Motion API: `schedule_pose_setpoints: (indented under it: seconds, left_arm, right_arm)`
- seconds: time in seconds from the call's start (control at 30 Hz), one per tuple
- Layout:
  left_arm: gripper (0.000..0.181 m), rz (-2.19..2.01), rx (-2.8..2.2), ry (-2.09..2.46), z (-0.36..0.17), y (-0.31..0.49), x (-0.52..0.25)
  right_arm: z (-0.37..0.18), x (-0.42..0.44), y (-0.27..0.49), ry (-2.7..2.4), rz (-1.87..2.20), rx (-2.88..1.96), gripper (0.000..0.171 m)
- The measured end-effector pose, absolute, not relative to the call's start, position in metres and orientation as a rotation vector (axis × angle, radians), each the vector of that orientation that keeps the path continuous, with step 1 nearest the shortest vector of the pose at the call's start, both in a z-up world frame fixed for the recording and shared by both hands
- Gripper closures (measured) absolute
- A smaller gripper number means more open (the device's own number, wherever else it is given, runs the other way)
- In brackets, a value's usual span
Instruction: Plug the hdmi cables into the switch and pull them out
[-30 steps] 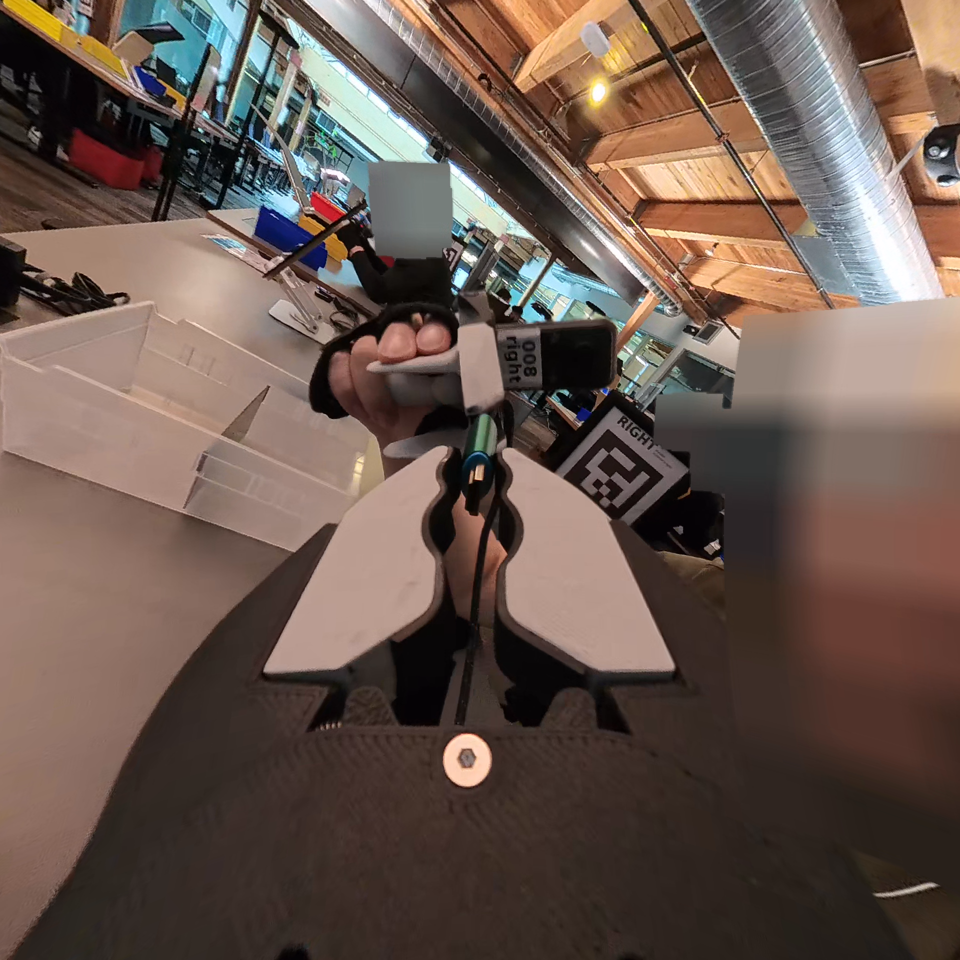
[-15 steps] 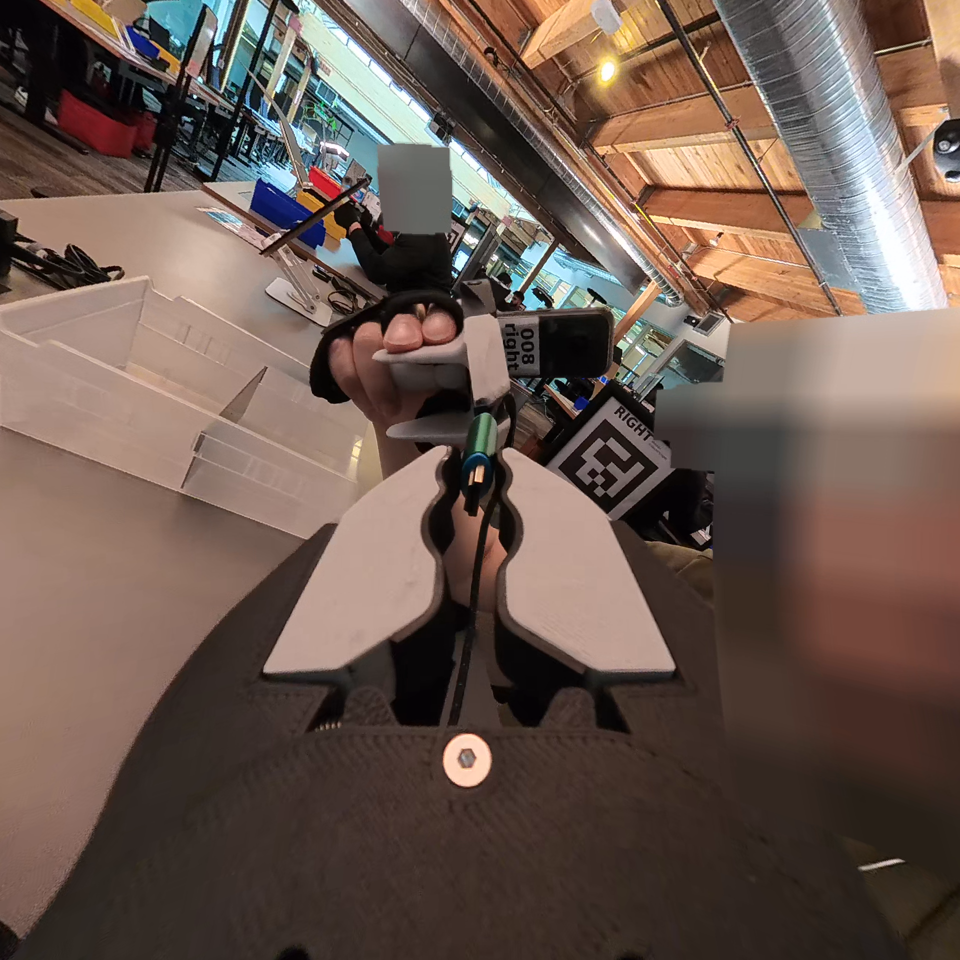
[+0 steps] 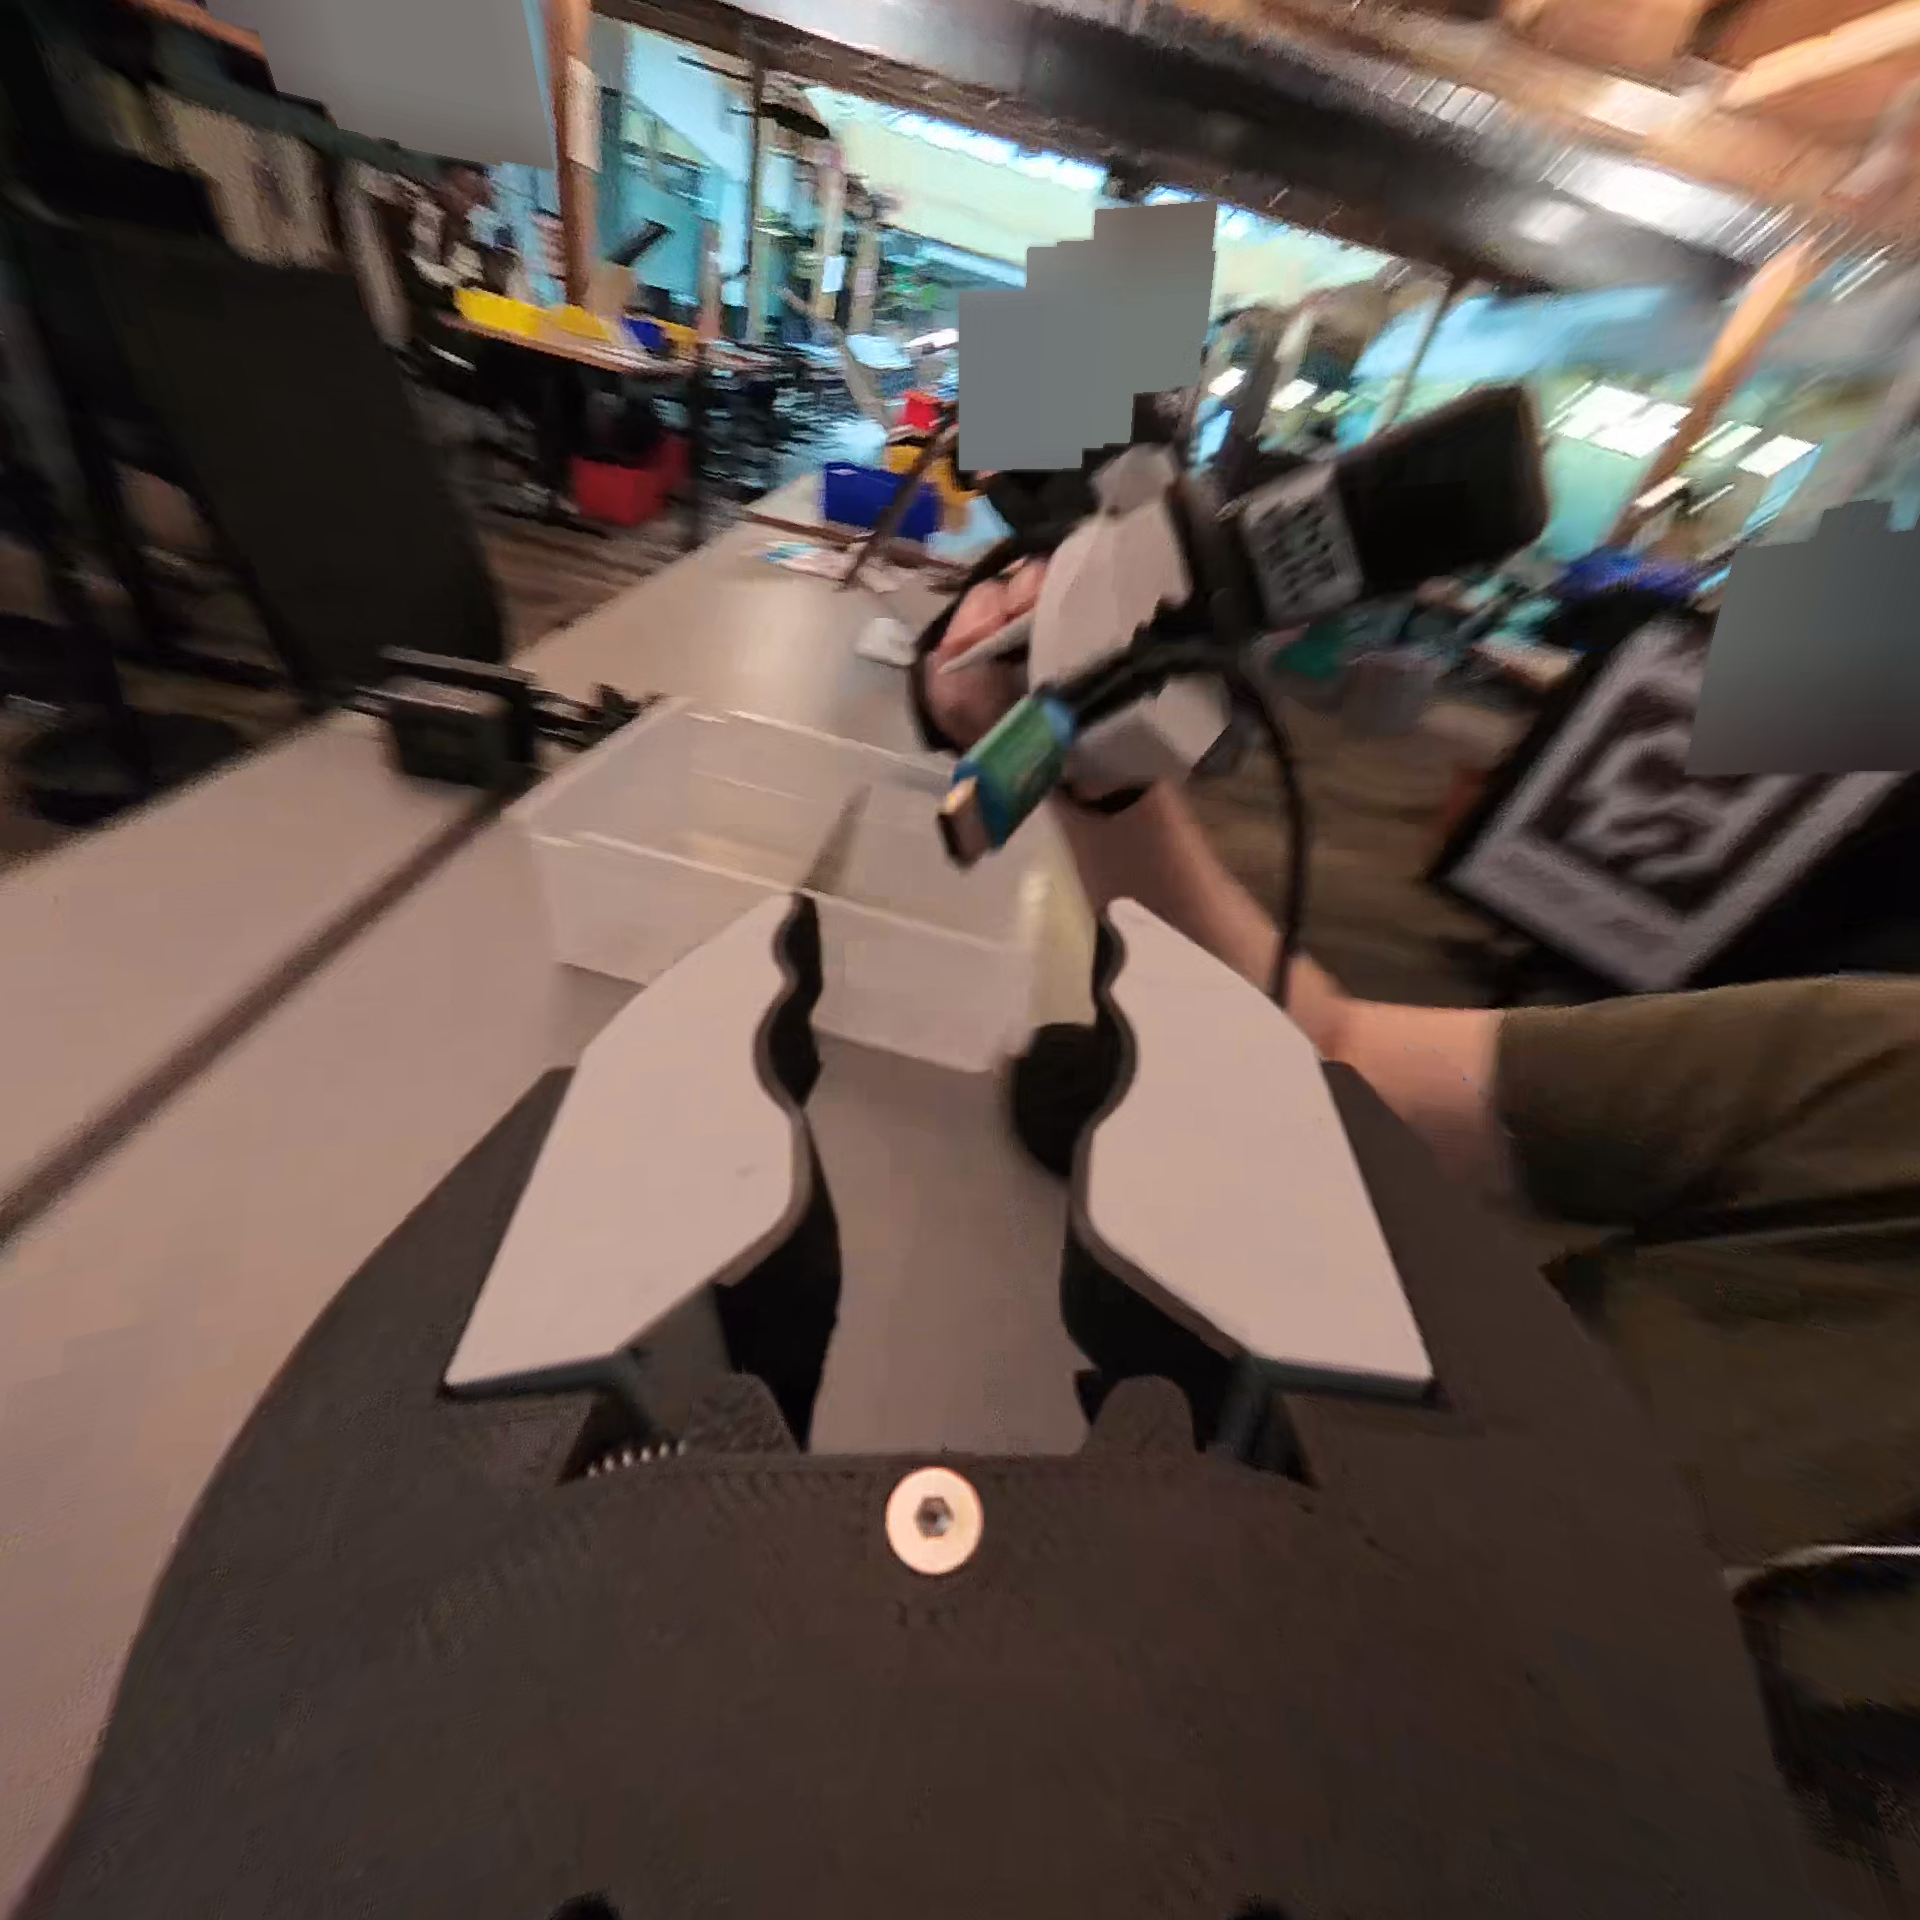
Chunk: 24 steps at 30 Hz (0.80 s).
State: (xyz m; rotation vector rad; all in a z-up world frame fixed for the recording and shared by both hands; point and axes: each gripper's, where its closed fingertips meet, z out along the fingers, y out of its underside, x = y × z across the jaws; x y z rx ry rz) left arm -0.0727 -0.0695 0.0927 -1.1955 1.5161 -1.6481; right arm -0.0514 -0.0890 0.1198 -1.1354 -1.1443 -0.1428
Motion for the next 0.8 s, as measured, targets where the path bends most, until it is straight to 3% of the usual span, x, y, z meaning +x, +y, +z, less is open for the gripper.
schedule_pose_setpoints:
  seconds: [0.03,0.13,0.37,0.53,0.8]
  left_arm:
    - [0.124,-1.520,-1.173,1.527,0.088,-0.063,-0.072]
    - [0.115,-1.113,-1.153,1.592,0.062,-0.040,-0.067]
    - [0.115,-0.361,-1.174,1.817,-0.040,0.000,-0.042]
    - [0.123,-0.245,-1.211,1.874,-0.095,0.019,-0.028]
    - [0.127,-0.220,-1.247,1.891,-0.128,0.045,-0.019]
  right_arm:
    - [0.124,-0.043,-0.091,-1.124,-0.158,-1.141,0.163]
    - [0.133,-0.020,-0.098,-1.074,-0.215,-1.155,0.163]
    - [0.148,0.005,-0.117,-1.008,-0.248,-1.154,0.164]
    - [0.157,0.013,-0.129,-0.984,-0.241,-1.133,0.164]
    - [0.162,0.022,-0.138,-0.955,-0.215,-1.126,0.163]
